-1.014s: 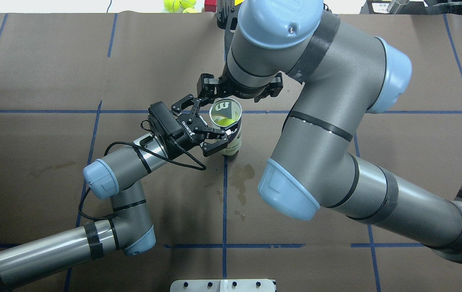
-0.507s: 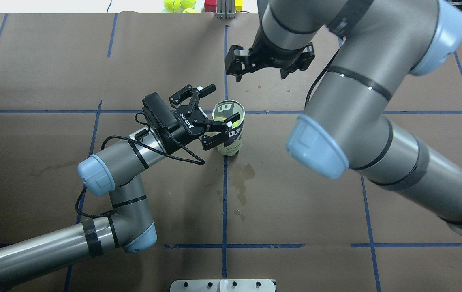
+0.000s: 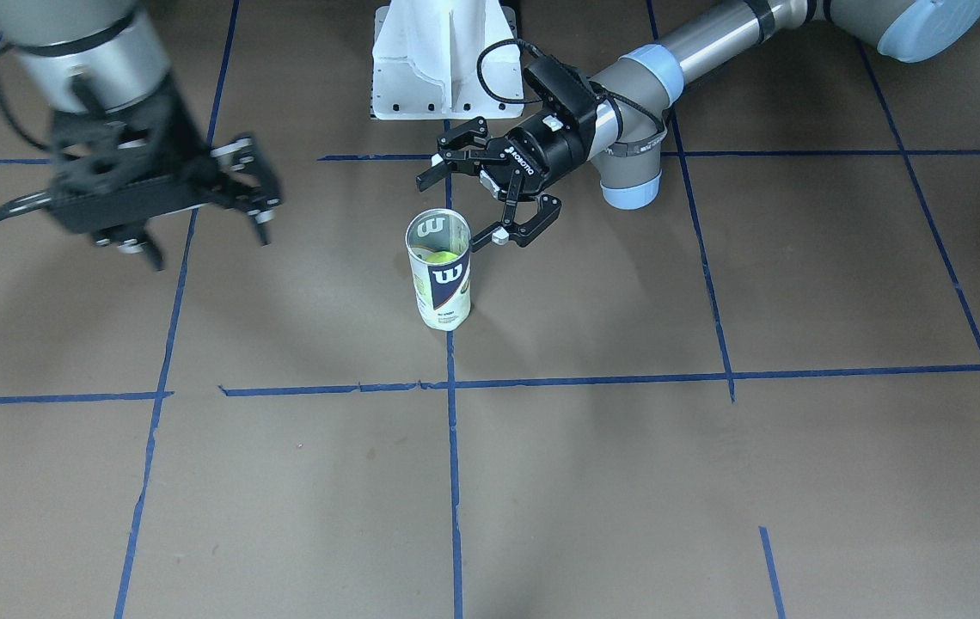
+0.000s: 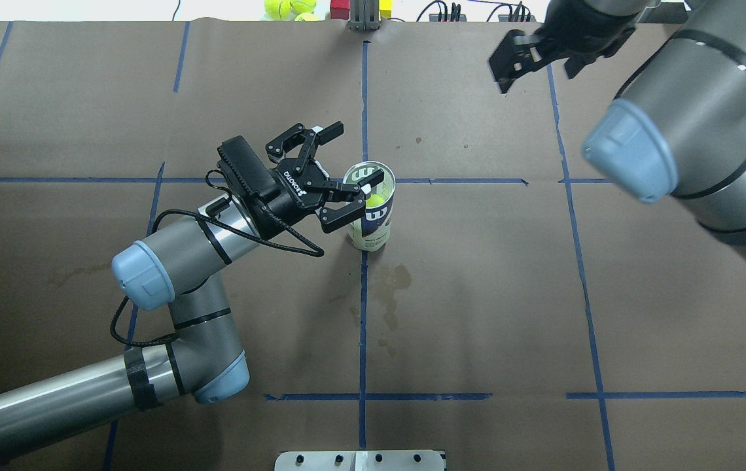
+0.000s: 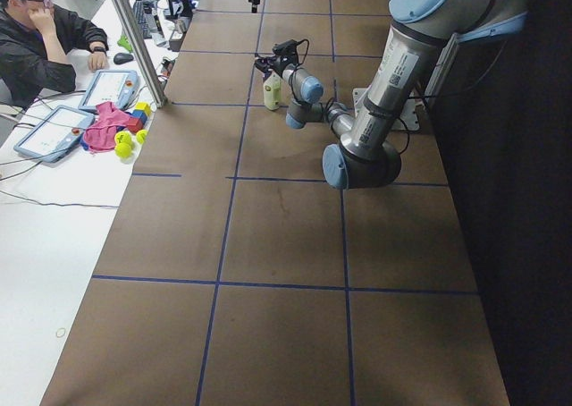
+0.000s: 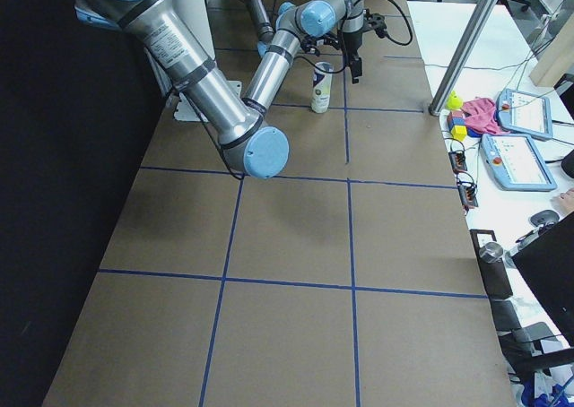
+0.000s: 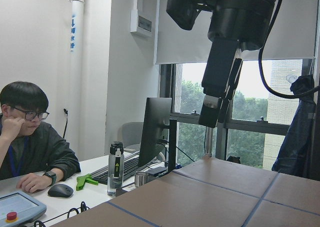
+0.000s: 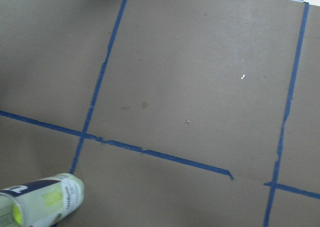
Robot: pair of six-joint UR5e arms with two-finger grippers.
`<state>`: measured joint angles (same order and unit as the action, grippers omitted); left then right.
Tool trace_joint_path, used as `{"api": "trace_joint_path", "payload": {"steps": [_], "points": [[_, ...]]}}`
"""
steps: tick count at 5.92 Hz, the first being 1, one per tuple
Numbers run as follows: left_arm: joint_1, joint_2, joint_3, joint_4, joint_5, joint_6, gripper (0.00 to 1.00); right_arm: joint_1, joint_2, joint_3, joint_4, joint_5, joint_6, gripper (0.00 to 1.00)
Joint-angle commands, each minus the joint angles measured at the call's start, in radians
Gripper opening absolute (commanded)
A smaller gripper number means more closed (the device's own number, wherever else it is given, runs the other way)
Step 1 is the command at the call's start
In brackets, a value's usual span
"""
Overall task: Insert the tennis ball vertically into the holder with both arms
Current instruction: 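Open the left gripper to release the can while the right arm withdraws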
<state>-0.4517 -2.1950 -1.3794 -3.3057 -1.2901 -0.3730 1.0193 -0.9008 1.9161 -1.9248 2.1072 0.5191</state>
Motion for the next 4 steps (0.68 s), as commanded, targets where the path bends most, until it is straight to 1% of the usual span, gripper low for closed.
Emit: {"api": "trace_joint_path", "payload": {"steps": [1,2,3,4], "points": [[-0.022,0.009,-0.061,0.148,-0.03,0.0,1.0,0.144,-0.137,0.0,0.006,0.043,-0.303,1.0],[-0.065,0.011,-0.12,0.29,-0.105,0.0,1.0,0.218,-0.205,-0.002,0.006,0.09,-0.439,1.0],[-0.089,0.023,-0.179,0.424,-0.126,0.0,1.0,0.278,-0.26,-0.002,0.007,0.126,-0.555,1.0],[-0.138,0.023,-0.241,0.612,-0.188,0.002,1.0,0.33,-0.308,-0.006,0.007,0.14,-0.661,1.0]]}}
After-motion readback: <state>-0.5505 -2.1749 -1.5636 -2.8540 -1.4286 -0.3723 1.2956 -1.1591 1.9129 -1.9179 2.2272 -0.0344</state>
